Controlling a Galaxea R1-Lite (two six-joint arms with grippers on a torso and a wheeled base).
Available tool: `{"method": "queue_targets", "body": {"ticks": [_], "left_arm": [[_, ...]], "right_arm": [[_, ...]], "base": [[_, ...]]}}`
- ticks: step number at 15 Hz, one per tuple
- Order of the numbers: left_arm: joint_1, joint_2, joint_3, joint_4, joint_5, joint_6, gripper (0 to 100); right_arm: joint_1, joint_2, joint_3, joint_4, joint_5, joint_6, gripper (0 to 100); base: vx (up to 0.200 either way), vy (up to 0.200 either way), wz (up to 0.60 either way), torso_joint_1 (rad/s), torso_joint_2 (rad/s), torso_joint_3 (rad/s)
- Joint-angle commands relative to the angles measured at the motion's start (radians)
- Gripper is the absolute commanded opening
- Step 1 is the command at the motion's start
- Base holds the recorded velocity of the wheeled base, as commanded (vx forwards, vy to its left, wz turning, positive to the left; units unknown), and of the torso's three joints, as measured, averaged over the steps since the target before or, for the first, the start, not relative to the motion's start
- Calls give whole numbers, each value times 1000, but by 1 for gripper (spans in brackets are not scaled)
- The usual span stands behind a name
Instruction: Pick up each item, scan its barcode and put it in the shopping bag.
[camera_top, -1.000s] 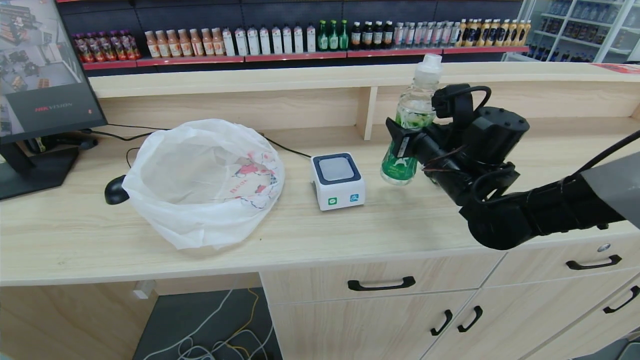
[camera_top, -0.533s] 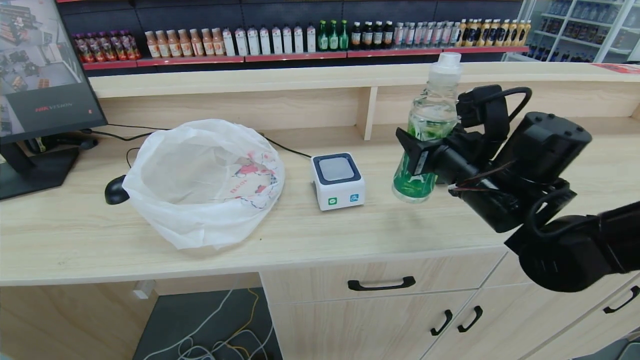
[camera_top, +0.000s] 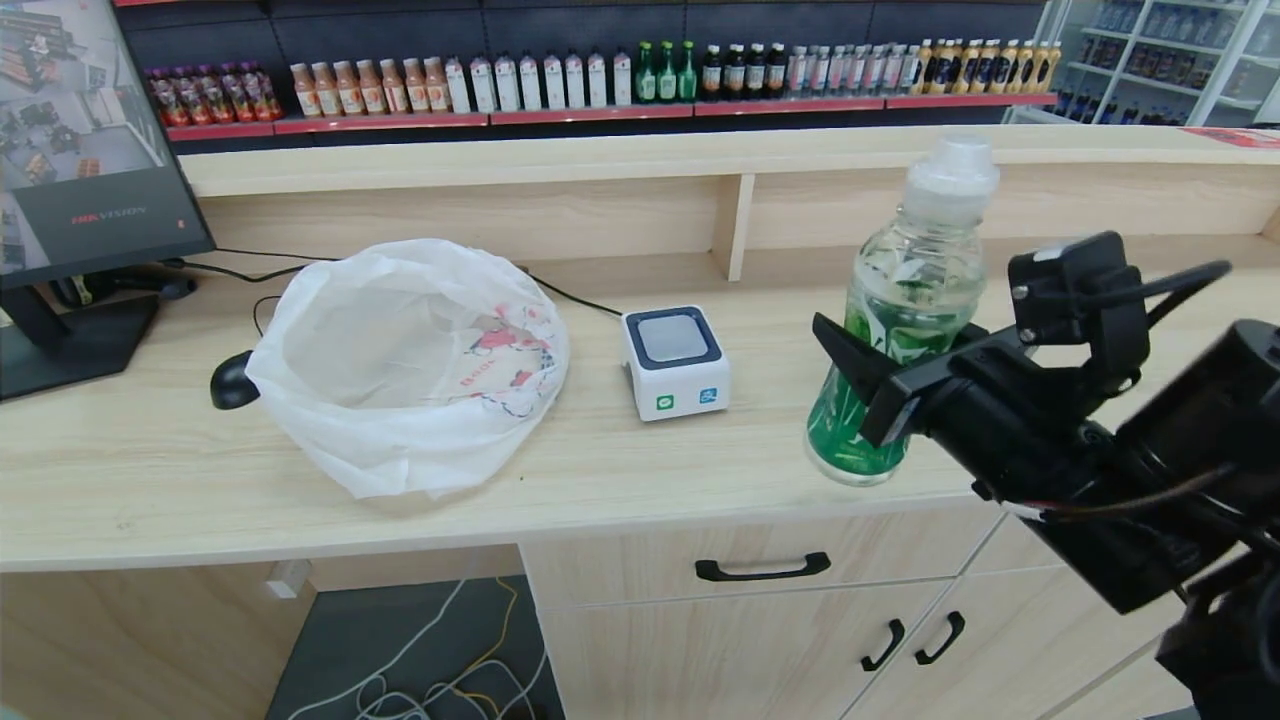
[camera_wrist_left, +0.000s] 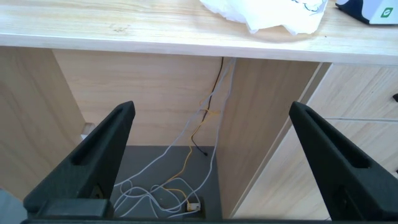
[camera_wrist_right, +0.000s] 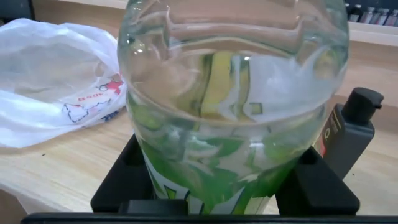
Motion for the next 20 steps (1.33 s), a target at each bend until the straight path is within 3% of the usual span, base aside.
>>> {"method": "queue_targets", "body": {"ticks": [1, 3, 8, 11, 13, 17, 20], "left_arm": [[0, 0, 0, 0, 0, 0, 100], [0, 0, 0, 0, 0, 0, 100], [0, 0, 0, 0, 0, 0, 100], [0, 0, 0, 0, 0, 0, 100], [0, 0, 0, 0, 0, 0, 100], [0, 0, 0, 0, 0, 0, 100], [0, 0, 0, 0, 0, 0, 100]], "right_arm": [[23, -15, 125, -98, 1, -17, 0], [30, -18, 188, -170, 1, -16, 0], [41, -87, 273, -170, 10, 12, 0], [132, -129, 340, -170, 83, -100, 0], [259, -142, 325, -170, 76, -243, 0], [277, -147, 313, -170, 71, -432, 0], [374, -129, 280, -170, 56, -666, 0]], "base": [[0, 0, 0, 0, 0, 0], [0, 0, 0, 0, 0, 0], [0, 0, 0, 0, 0, 0], [0, 0, 0, 0, 0, 0], [0, 0, 0, 0, 0, 0], [0, 0, 0, 0, 0, 0], [0, 0, 0, 0, 0, 0]]}}
